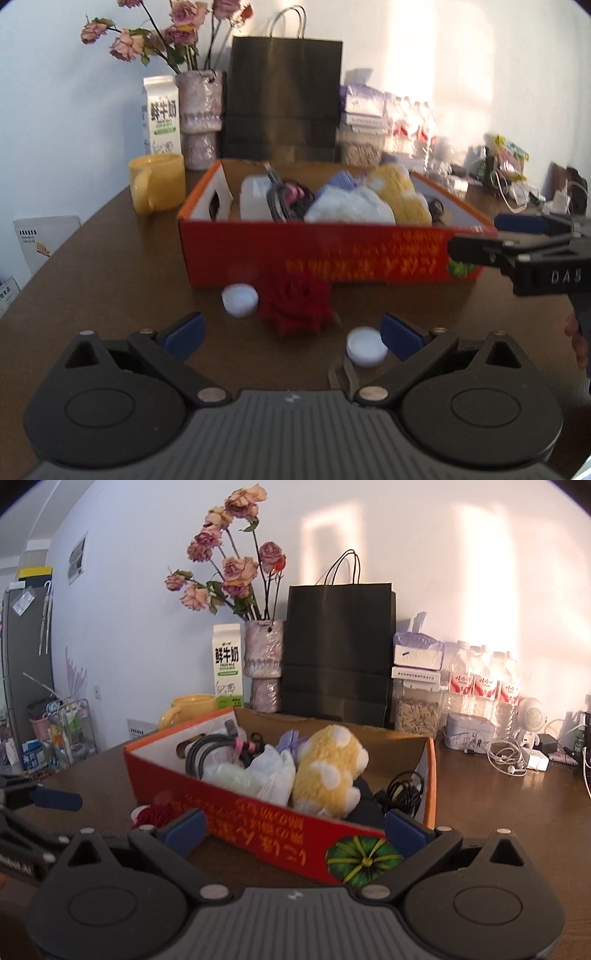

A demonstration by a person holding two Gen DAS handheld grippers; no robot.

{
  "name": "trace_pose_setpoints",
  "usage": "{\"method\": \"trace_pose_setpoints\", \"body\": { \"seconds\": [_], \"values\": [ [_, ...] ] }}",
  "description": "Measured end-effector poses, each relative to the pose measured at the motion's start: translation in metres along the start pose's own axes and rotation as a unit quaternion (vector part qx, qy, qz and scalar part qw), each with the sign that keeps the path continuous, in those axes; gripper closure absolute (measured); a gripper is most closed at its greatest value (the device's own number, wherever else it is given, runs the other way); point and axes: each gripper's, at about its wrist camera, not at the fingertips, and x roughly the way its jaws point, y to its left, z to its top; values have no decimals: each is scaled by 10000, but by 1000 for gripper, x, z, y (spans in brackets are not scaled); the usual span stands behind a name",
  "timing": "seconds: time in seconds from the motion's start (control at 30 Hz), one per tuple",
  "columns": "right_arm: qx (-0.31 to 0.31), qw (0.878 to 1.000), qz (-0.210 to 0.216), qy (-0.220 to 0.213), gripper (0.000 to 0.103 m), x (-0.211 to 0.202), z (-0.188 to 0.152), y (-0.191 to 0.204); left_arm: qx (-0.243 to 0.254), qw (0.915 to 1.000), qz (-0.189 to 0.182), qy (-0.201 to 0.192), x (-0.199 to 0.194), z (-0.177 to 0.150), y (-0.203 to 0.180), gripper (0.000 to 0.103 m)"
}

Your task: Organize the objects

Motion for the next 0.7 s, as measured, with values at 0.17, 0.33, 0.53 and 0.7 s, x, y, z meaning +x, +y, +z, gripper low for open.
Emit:
{"method": "trace_pose_setpoints", "body": {
  "seconds": [0.17, 0.33, 0.53, 0.7],
  "values": [
    [-26, 9999, 67, 109, 0, -7, -8, 6, 199, 9996, -88, 150, -1, -11, -13, 19],
    [-1, 9998, 95, 184, 0, -10, -15, 9, 545, 9983, -117, 164, 0, -20, -29, 36],
    [8, 9997, 131, 214, 0, -13, -18, 10, 580, 9977, -196, 297, 6, -25, -34, 91],
    [-37, 9994, 189, 300, 0, -9, -19, 15, 492, 9981, -292, 213, 4, -25, -27, 97]
  ]
}}
